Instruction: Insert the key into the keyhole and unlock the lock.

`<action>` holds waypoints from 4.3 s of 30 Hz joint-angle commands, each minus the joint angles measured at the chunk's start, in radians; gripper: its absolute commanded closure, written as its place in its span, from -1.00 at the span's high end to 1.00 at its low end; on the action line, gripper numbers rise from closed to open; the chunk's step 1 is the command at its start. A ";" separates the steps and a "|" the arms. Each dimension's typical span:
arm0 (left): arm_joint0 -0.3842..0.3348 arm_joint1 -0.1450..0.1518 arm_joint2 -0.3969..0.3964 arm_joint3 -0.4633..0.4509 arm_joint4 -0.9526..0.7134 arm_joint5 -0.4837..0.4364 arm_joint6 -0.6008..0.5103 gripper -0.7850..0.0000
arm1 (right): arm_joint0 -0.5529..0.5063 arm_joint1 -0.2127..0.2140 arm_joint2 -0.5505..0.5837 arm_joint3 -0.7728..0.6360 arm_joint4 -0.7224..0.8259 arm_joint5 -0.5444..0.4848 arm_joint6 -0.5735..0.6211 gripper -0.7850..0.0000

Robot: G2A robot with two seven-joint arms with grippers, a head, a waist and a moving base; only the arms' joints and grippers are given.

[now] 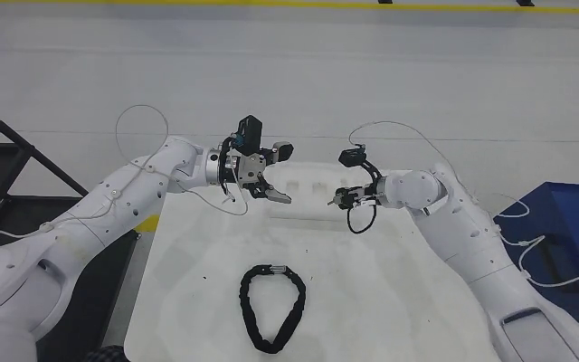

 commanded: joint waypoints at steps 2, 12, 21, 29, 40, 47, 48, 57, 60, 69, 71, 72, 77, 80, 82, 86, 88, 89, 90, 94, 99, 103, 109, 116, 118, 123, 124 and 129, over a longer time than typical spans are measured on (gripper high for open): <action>0.000 0.000 0.000 0.000 0.000 0.000 0.000 1.00 | -0.043 0.019 0.068 -0.033 0.069 -0.048 0.007 -1.00; 0.000 0.000 0.000 0.000 0.000 0.000 0.000 1.00 | -0.154 0.071 0.262 -0.167 0.332 -0.202 0.073 -1.00; 0.000 0.000 0.000 0.000 0.000 0.000 0.000 1.00 | -0.140 0.093 0.337 -0.196 0.519 -0.262 0.191 -1.00; 0.000 0.000 0.000 0.000 0.000 0.000 0.000 1.00 | -0.127 0.122 0.432 -0.227 0.551 -0.255 0.232 -1.00; 0.000 0.000 0.000 0.000 0.000 0.000 0.000 1.00 | -0.128 0.137 0.463 -0.233 0.580 -0.243 0.239 -1.00; 0.000 0.000 0.000 0.000 0.000 0.000 0.000 1.00 | -0.128 0.137 0.463 -0.233 0.580 -0.243 0.239 -1.00; 0.000 0.000 0.000 0.000 0.000 0.000 0.000 1.00 | -0.128 0.137 0.463 -0.233 0.580 -0.243 0.239 -1.00; 0.000 0.000 0.000 0.000 0.000 0.000 0.000 1.00 | -0.128 0.137 0.463 -0.233 0.580 -0.243 0.239 -1.00; 0.000 0.000 0.000 0.000 0.000 0.000 0.000 1.00 | -0.128 0.137 0.463 -0.233 0.580 -0.243 0.239 -1.00; 0.044 0.018 -0.061 -0.067 0.077 0.072 -0.088 1.00 | -0.128 0.137 0.463 -0.233 0.580 -0.243 0.239 -1.00; 0.073 0.023 -0.066 -0.090 0.111 0.116 -0.119 1.00 | -0.128 0.137 0.463 -0.233 0.580 -0.243 0.239 -1.00; 0.088 0.025 -0.067 -0.097 0.115 0.113 -0.122 1.00 | -0.128 0.137 0.463 -0.233 0.580 -0.243 0.239 -1.00; 0.152 0.030 -0.070 -0.119 0.212 0.079 -0.124 1.00 | -0.128 0.137 0.463 -0.233 0.580 -0.243 0.239 -1.00; 0.187 0.033 -0.076 -0.109 0.260 0.038 -0.091 1.00 | -0.128 0.137 0.463 -0.233 0.580 -0.243 0.239 -1.00; 0.207 0.033 -0.078 -0.100 0.305 0.016 -0.076 1.00 | -0.128 0.137 0.463 -0.233 0.580 -0.243 0.239 -1.00; 0.238 0.029 -0.078 -0.074 0.382 0.000 -0.045 1.00 | -0.128 0.137 0.463 -0.233 0.580 -0.243 0.239 -1.00; 0.252 0.023 -0.076 -0.074 0.411 0.000 -0.025 1.00 | -0.128 0.137 0.463 -0.233 0.580 -0.243 0.239 -1.00; 0.259 0.021 -0.073 -0.073 0.433 0.000 -0.016 1.00 | -0.128 0.137 0.463 -0.233 0.580 -0.243 0.239 -1.00; 0.267 0.018 -0.067 -0.070 0.459 0.000 -0.009 1.00 | -0.128 0.137 0.463 -0.233 0.580 -0.243 0.239 -1.00; 0.297 -0.001 -0.043 -0.022 0.518 0.000 0.043 1.00 | -0.128 0.137 0.463 -0.233 0.580 -0.243 0.239 -1.00; 0.309 -0.034 0.000 0.046 0.564 0.000 0.138 1.00 | -0.128 0.137 0.463 -0.233 0.580 -0.243 0.239 -1.00; 0.323 -0.057 0.000 0.096 0.636 0.000 0.189 1.00 | -0.128 0.137 0.463 -0.233 0.580 -0.243 0.239 -1.00; 0.337 -0.091 0.000 0.185 0.717 0.000 0.253 1.00 | -0.128 0.137 0.463 -0.233 0.580 -0.243 0.239 -1.00; 0.353 -0.126 0.000 0.260 0.823 0.000 0.372 1.00 | -0.128 0.137 0.463 -0.233 0.580 -0.243 0.239 -1.00; 0.353 -0.126 0.000 0.260 0.823 0.000 0.372 1.00 | -0.128 0.137 0.463 -0.233 0.580 -0.243 0.239 -1.00; 0.353 -0.126 0.000 0.260 0.823 0.000 0.372 1.00 | -0.128 0.137 0.463 -0.233 0.580 -0.243 0.239 -1.00; 0.353 -0.126 0.000 0.260 0.823 0.000 0.372 1.00 | -0.128 0.137 0.463 -0.233 0.580 -0.243 0.239 -1.00; 0.353 -0.126 0.000 0.260 0.823 0.000 0.372 1.00 | -0.128 0.137 0.463 -0.233 0.580 -0.243 0.239 -1.00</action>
